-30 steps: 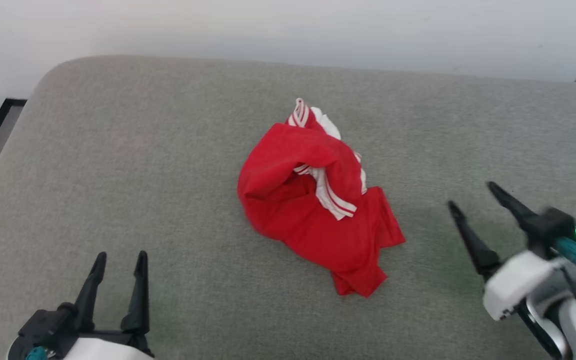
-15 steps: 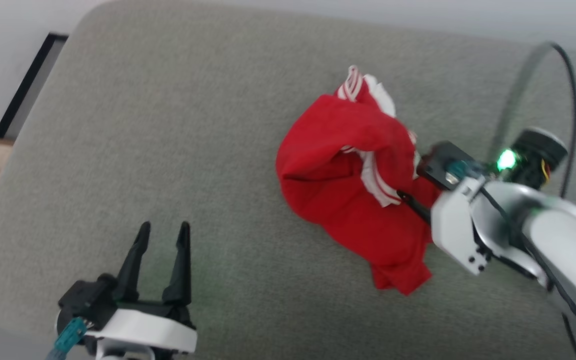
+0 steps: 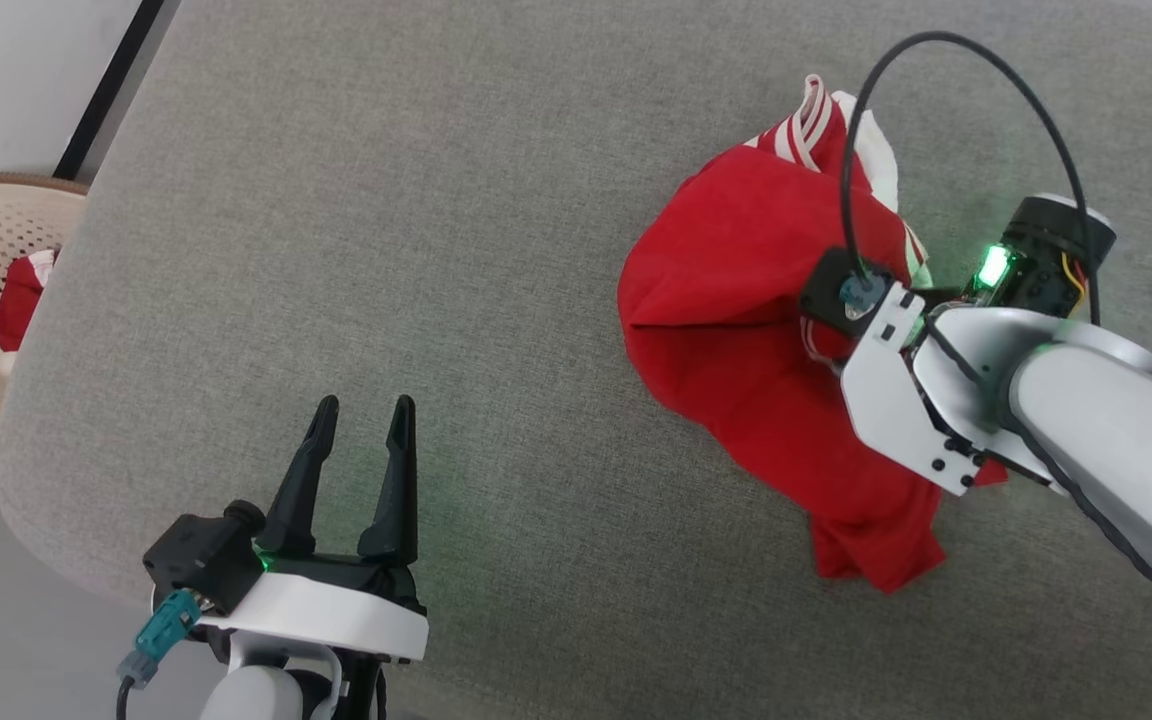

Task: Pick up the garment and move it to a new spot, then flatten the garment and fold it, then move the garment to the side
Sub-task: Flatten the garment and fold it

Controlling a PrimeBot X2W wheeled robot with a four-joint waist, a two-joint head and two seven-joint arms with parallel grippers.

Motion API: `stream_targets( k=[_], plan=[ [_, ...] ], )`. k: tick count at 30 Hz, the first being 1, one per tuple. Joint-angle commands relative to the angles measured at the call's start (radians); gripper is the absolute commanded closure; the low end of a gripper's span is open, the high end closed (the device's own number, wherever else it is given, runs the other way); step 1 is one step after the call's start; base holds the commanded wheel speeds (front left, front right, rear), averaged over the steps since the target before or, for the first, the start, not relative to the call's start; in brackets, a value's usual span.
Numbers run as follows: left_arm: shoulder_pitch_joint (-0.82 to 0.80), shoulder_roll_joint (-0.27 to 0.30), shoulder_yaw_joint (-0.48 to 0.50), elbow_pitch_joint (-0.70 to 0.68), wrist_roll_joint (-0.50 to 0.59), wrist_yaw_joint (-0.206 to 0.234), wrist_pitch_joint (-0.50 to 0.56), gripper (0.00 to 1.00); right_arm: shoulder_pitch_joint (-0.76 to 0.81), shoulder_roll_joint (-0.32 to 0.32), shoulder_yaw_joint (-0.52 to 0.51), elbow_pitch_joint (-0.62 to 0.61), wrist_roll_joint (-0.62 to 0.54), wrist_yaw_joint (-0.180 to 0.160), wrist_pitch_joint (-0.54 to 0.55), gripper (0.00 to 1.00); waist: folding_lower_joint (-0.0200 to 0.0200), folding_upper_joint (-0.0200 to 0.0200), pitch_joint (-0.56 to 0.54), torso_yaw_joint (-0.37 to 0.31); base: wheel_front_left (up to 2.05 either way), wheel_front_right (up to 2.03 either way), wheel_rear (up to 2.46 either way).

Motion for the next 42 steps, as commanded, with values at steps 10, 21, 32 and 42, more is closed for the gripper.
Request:
stream_targets(
  k=[10,21,32,42],
  plan=[
    [-0.006,-0.002,0.021,-0.008,0.005,-0.002,-0.005,0.0,0.025,-0.084,-0.17,0.024,-0.017,-0.001,-0.068,1.0,0.0,0.0,-0.014,-0.063,0.0,0.0,0.0],
    [-0.017,0.024,0.032,-0.035,0.014,-0.002,-0.005,0.0,0.28,-0.265,-0.564,0.001,-0.059,-0.001,-0.075,1.0,0.0,0.0,0.005,-0.136,0.0,0.0,0.0],
    [-0.042,0.061,0.022,-0.042,0.016,-0.002,-0.005,0.0,0.507,-0.248,-1.016,0.088,-0.195,-0.001,-0.13,1.0,0.0,0.0,0.035,-0.17,0.0,0.0,0.0],
    [-0.108,0.135,-0.043,-0.036,0.014,-0.002,-0.005,0.0,0.562,-0.073,-1.18,0.089,-0.294,-0.001,-0.262,0.0,0.0,0.0,0.034,-0.221,0.0,0.0,0.0]
  ],
)
